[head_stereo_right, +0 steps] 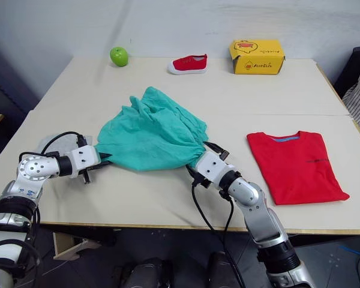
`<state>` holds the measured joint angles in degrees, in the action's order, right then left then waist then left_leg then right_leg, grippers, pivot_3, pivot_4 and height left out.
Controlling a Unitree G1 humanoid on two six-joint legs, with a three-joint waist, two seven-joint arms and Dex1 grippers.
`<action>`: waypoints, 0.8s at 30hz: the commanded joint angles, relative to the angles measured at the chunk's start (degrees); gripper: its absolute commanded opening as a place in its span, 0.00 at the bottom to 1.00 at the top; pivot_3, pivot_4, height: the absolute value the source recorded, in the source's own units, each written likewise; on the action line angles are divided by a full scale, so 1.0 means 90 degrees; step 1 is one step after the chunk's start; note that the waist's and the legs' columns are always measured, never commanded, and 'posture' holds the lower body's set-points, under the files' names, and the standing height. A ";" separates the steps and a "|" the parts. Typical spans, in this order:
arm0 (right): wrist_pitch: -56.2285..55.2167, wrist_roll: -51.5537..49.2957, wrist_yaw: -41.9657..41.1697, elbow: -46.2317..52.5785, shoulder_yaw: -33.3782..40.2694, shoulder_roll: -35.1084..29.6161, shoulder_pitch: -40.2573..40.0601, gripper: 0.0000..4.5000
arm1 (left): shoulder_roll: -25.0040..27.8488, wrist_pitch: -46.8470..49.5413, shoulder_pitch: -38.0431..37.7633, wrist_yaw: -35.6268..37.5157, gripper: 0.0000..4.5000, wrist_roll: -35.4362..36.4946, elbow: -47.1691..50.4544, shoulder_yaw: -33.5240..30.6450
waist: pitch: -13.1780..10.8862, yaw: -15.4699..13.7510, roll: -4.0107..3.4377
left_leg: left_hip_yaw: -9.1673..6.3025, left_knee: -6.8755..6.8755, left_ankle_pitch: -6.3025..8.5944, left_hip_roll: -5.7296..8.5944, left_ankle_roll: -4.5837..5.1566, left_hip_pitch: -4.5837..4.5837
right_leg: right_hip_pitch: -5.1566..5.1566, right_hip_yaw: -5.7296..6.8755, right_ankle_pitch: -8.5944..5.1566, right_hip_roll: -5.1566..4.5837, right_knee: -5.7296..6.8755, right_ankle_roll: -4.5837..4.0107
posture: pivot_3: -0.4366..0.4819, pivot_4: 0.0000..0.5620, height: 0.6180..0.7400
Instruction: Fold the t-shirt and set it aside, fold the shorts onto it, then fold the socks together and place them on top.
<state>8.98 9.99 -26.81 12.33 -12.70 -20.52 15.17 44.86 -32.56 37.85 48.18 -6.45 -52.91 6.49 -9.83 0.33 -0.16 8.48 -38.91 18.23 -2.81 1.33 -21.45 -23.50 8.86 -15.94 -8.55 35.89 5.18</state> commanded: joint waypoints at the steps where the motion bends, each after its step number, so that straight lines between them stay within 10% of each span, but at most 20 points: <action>1: 0.0087 -0.0207 -0.0130 0.0270 0.0222 -0.0104 0.0060 1.00 | -0.0073 0.0174 -0.0079 -0.0042 0.01 -0.0370 -0.0517 0.0236 | 0.0000 -0.0004 0.0000 | 0.0000 0.0000 0.0000 0.0000 0.0000 0.0000 | 0.0000 0.0000 0.0000 0.0000 0.0000 -0.0001 | 0.48 0.27 1.00; 5: 0.0118 -0.0402 -0.0242 0.0221 0.0247 -0.0077 0.0134 0.87 | -0.0149 0.0124 -0.0004 0.0020 0.00 -0.0186 -0.0498 0.0140 | 0.0000 -0.0009 0.0000 | 0.0000 0.0000 0.0001 0.0000 0.0000 0.0000 | -0.0001 0.0000 0.0000 0.0000 -0.0001 -0.0001 | 0.48 0.27 1.00; 16: -0.0057 -0.0613 -0.0391 0.0284 0.0171 -0.0050 0.0159 0.02 | -0.0131 0.0144 -0.0228 0.0209 0.00 0.0001 -0.0218 -0.0082 | 0.0000 0.0003 0.0001 | 0.0001 0.0005 0.0003 -0.0002 -0.0002 -0.0003 | -0.0004 0.0001 -0.0001 0.0000 -0.0008 -0.0002 | 0.48 0.27 1.00; 24: -0.1207 -0.1165 -0.1510 0.0291 0.0881 -0.1422 -0.0217 0.01 | -0.0044 0.0911 -0.1083 0.1898 0.00 0.1697 0.1540 -0.0707 | -0.0006 0.0014 0.0009 | 0.0015 0.0035 0.0010 0.0002 0.0000 -0.0013 | -0.0009 0.0005 -0.0001 -0.0001 -0.0025 0.0002 | 0.48 0.27 1.00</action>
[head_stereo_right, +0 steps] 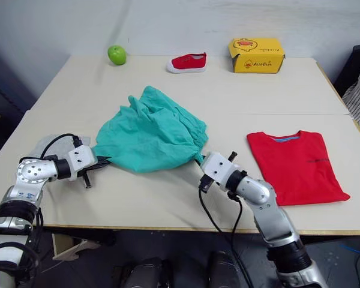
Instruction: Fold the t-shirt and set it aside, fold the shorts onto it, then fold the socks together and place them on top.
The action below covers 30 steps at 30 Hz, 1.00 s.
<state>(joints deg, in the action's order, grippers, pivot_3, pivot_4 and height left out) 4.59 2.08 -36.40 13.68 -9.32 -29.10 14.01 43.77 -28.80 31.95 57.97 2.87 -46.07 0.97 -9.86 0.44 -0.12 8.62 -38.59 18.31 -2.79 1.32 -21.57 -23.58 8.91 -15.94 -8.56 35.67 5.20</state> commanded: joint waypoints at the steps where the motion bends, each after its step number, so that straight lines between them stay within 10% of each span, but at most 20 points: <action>1: -0.0950 -0.0349 -0.0584 0.0071 0.0589 -0.0654 -0.0116 0.01 | 0.0122 0.0694 -0.0566 0.0970 0.00 0.0862 0.1082 -0.0168 | -0.0010 0.0007 0.0013 | 0.0002 0.0001 0.0005 0.0001 0.0003 0.0000 | 0.0000 0.0000 0.0001 0.0000 -0.0006 0.0002 | 0.48 0.27 1.00; 15: -0.6361 -0.0810 -0.2318 -0.2707 0.0888 -0.2955 -0.0354 0.01 | 0.1133 0.4448 -0.3119 0.1836 0.00 0.3259 0.6200 -0.0945 | -0.0080 0.0146 0.0084 | 0.0018 0.0045 -0.0001 -0.0006 -0.0022 0.0019 | 0.0005 -0.0009 -0.0012 0.0005 -0.0059 0.0028 | 0.48 0.27 1.00; 24: -0.5596 -0.1761 -0.3099 -0.2204 0.0318 -0.3256 -0.1387 0.01 | 0.1510 0.5288 -0.3922 0.2010 0.00 0.3152 0.7231 -0.0503 | -0.0085 0.0107 0.0078 | 0.0016 0.0047 -0.0002 -0.0006 -0.0025 0.0021 | 0.0005 -0.0015 -0.0015 0.0005 -0.0061 0.0021 | 0.48 0.27 1.00; 30: -0.4100 -0.2492 -0.3703 -0.1653 0.0357 -0.3380 -0.0985 0.01 | 0.1193 0.5139 -0.2618 0.1959 0.00 0.2971 0.6187 -0.0411 | -0.0089 0.0088 0.0073 | -0.0003 0.0040 -0.0001 -0.0005 -0.0019 0.0022 | 0.0014 -0.0010 -0.0009 0.0000 -0.0057 0.0013 | 0.48 0.27 1.00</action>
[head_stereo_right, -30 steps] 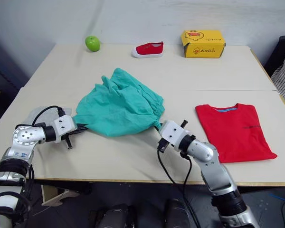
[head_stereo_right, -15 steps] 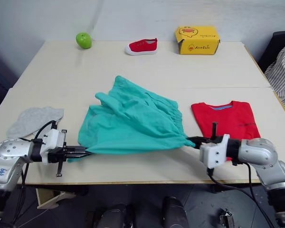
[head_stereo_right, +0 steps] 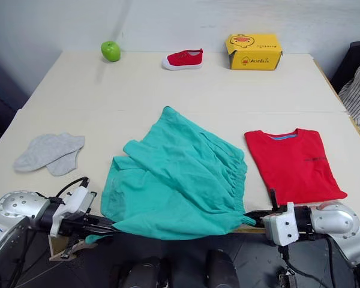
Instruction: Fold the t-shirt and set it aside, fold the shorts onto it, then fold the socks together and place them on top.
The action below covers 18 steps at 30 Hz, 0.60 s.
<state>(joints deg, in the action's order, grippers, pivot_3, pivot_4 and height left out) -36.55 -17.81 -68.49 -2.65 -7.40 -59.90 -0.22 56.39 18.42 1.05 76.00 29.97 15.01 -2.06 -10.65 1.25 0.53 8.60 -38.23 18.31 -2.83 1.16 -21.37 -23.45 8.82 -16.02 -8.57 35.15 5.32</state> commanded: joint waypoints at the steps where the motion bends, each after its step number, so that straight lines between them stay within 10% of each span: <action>1: 0.0618 -0.0298 -0.0168 0.0077 0.0176 0.0126 0.0936 0.01 | -0.0301 -0.0200 0.1274 -0.0063 0.00 -0.0133 -0.0956 -0.0051 | -0.0003 -0.0002 -0.0001 | -0.0001 -0.0004 -0.0003 -0.0001 0.0001 0.0002 | 0.0000 0.0002 0.0005 0.0001 0.0002 -0.0006 | 0.48 0.27 1.00; 7: 0.1062 0.0246 0.0444 -0.1850 0.0395 0.1187 0.4378 0.01 | -0.1147 -0.1484 0.4781 -0.1373 0.00 -0.1485 -0.4137 0.0033 | -0.0010 0.0029 0.0006 | 0.0002 -0.0008 -0.0033 0.0004 -0.0016 -0.0014 | -0.0019 0.0013 0.0017 0.0004 0.0029 -0.0019 | 0.48 0.27 1.00; 18: -0.0977 0.3442 0.5369 -0.5589 0.0324 0.2070 0.8619 0.01 | -0.1606 -0.5624 0.8848 -0.4950 0.00 -0.2719 -0.7899 -0.0739 | -0.0014 0.0085 0.0011 | 0.0013 0.0004 -0.0047 0.0051 -0.0012 -0.0210 | -0.0211 0.0042 0.0019 0.0001 0.0055 -0.0013 | 0.48 0.27 1.00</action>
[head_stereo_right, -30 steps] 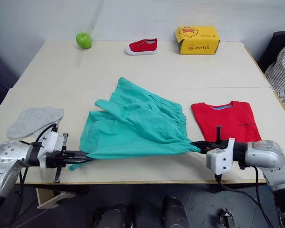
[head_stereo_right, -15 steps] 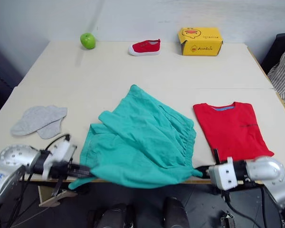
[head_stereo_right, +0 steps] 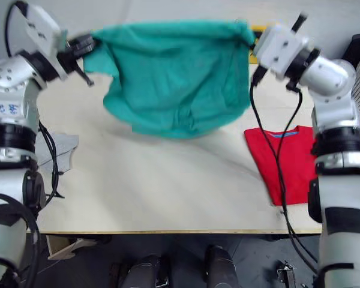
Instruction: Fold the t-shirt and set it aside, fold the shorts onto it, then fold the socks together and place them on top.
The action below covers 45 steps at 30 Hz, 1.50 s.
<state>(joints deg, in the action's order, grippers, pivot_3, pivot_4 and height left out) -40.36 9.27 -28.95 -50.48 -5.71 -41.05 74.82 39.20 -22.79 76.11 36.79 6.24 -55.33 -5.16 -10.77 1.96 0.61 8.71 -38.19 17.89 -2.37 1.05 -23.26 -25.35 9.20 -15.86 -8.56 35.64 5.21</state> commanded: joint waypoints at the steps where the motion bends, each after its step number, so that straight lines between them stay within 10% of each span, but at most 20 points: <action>1: -0.0737 0.0504 0.1076 -0.0356 0.0108 0.0013 0.0255 0.01 | 0.0398 -0.1287 0.0549 -0.0545 0.00 -0.0104 -0.0086 -0.0415 | -0.0002 0.0028 0.0003 | -0.0002 0.0000 0.0000 0.0003 0.0000 -0.0012 | -0.0013 0.0002 0.0000 0.0000 0.0000 0.0001 | 0.48 0.27 1.00; 5: -0.1351 0.0151 0.0283 -0.0439 -0.0099 0.0279 -0.0439 0.01 | 0.0668 -0.1874 -0.0282 0.1106 0.00 0.0472 0.0727 -0.0320 | -0.0001 0.0139 0.0003 | 0.0035 0.0021 0.0000 0.0018 0.0000 0.0000 | -0.0003 0.0012 0.0000 -0.0001 0.0001 0.0003 | 0.48 0.27 1.00; 10: -0.1673 -0.0595 -0.1261 -0.0030 -0.0420 0.0568 -0.2094 0.01 | 0.1426 0.1139 -0.3592 0.3270 0.00 0.2350 0.4241 -0.0234 | -0.0008 0.0237 -0.0008 | 0.0034 -0.0015 -0.0008 0.0013 0.0013 0.0023 | 0.0042 -0.0002 -0.0003 -0.0001 -0.0001 0.0014 | 0.48 0.27 1.00; 18: -0.1188 -0.1882 -0.3087 0.1689 -0.0558 0.0224 -0.4662 0.01 | 0.2638 0.4734 -0.7981 0.3287 0.00 0.3517 0.8256 -0.0912 | -0.0060 0.0080 -0.0025 | -0.0033 -0.0104 -0.0008 -0.0050 0.0014 0.0049 | 0.0085 -0.0020 0.0000 0.0002 0.0044 0.0017 | 0.48 0.27 1.00; 26: -0.0828 -0.2304 -0.3739 0.3105 -0.0439 -0.0538 -0.6197 0.01 | 0.3276 0.6714 -0.9394 0.3379 0.00 0.4094 0.9580 -0.1157 | -0.0065 -0.0077 -0.0034 | -0.0033 -0.0101 0.0013 -0.0051 0.0006 0.0127 | 0.0153 -0.0025 -0.0007 0.0001 0.0019 0.0005 | 0.48 0.27 1.00; 36: 0.1833 -0.4228 -0.4138 0.5595 0.0022 -0.1134 -0.7544 0.01 | 0.3156 0.6745 -0.7763 0.3918 0.00 0.4106 0.8870 -0.0654 | -0.0065 -0.0098 -0.0034 | -0.0035 -0.0101 0.0017 -0.0054 -0.0003 0.0132 | 0.0153 -0.0021 -0.0014 0.0005 0.0025 -0.0006 | 0.48 0.27 1.00; 45: 0.5680 -0.5947 -0.2914 0.7287 0.0959 -0.1320 -0.7622 0.01 | 0.1001 0.3379 -0.1529 0.4699 0.00 0.1212 0.3436 0.1503 | -0.0052 -0.0391 -0.0014 | -0.0023 -0.0116 0.0016 -0.0027 0.0000 0.0126 | 0.0164 -0.0011 0.0000 0.0026 0.0033 -0.0003 | 0.48 0.27 1.00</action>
<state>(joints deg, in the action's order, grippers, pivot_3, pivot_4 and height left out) 7.46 -42.43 -57.15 13.13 0.74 -53.35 5.52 49.53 14.70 58.94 79.31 21.74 -17.84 7.10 -11.24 -1.56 0.48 8.63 -39.27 18.03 -2.60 1.06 -22.22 -23.89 9.17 -15.85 -8.32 35.88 5.20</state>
